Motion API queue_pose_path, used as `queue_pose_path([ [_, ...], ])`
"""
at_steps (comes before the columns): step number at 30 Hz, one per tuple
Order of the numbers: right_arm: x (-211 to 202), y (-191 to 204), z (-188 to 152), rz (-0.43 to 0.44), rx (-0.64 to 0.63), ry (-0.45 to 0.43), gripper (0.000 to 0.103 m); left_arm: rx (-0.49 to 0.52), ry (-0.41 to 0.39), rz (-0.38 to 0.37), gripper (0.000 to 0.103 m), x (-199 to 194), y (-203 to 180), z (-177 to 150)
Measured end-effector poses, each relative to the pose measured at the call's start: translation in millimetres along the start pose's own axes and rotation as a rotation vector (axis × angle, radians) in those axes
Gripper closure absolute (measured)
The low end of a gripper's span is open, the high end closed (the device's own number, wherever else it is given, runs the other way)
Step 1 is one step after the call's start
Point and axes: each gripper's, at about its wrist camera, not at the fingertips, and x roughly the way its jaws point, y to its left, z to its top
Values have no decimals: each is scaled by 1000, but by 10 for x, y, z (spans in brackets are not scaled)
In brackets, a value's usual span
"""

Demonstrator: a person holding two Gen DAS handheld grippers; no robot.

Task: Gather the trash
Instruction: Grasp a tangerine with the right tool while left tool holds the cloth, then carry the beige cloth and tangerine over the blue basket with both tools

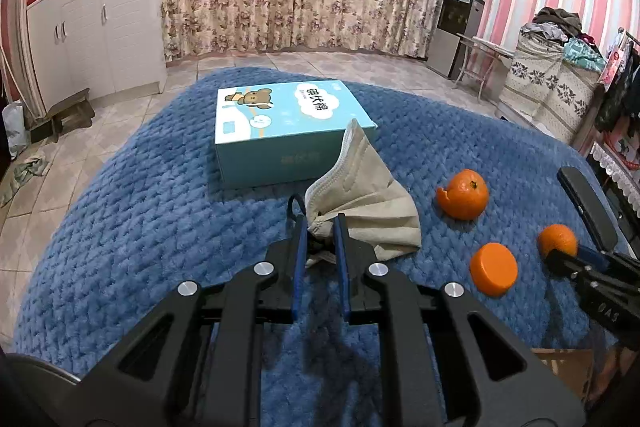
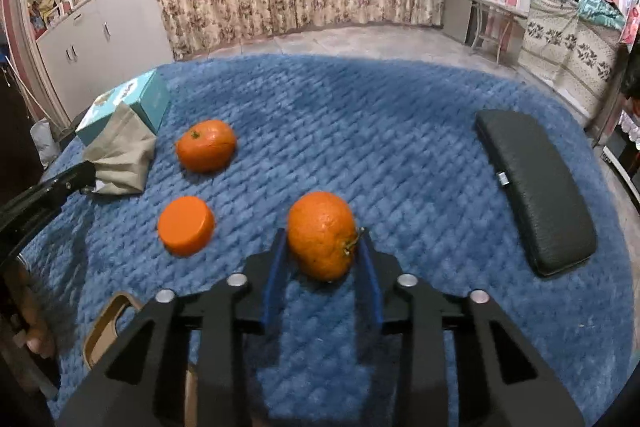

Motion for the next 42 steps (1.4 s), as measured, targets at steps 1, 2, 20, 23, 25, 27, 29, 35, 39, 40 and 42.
queue_pose_path([
  [1, -63, -31, -4, -1, 5, -16, 70, -2, -1, 0, 91, -5, -8, 2],
  [2, -179, -86, -14, -8, 14, -40, 70, -3, -6, -2, 91, -15, -12, 6],
  [20, -2321, -1677, -956, -450, 250, -231, 70, 182, -166, -328, 91, -1060, -1603, 44],
  [23, -2587, -1918, -1198, -534, 304, -234, 70, 235, -147, -409, 91, -1154, -2023, -88],
  [25, -2723, -2075, -1348, -570, 358, -246, 70, 277, -128, -457, 91, -1210, -2297, -222],
  [27, -2836, -2285, -1494, -589, 428, -262, 70, 324, -121, -495, 91, -1268, -2546, -333],
  [29, -2907, -2463, -1609, -610, 474, -270, 70, 366, -125, -520, 91, -1331, -2745, -450],
  [35, -3064, -2783, -1808, -669, 528, -273, 70, 458, -112, -627, 91, -1537, -3335, -761],
  [39, -3116, -2944, -1948, -680, 580, -278, 70, 494, -80, -694, 91, -1594, -3647, -945],
  [40, -3116, -2978, -1962, -689, 586, -275, 70, 506, -70, -711, 91, -1613, -3739, -1023],
  [42, -3131, -3048, -1967, -708, 592, -270, 70, 523, -59, -731, 91, -1648, -3882, -1143],
])
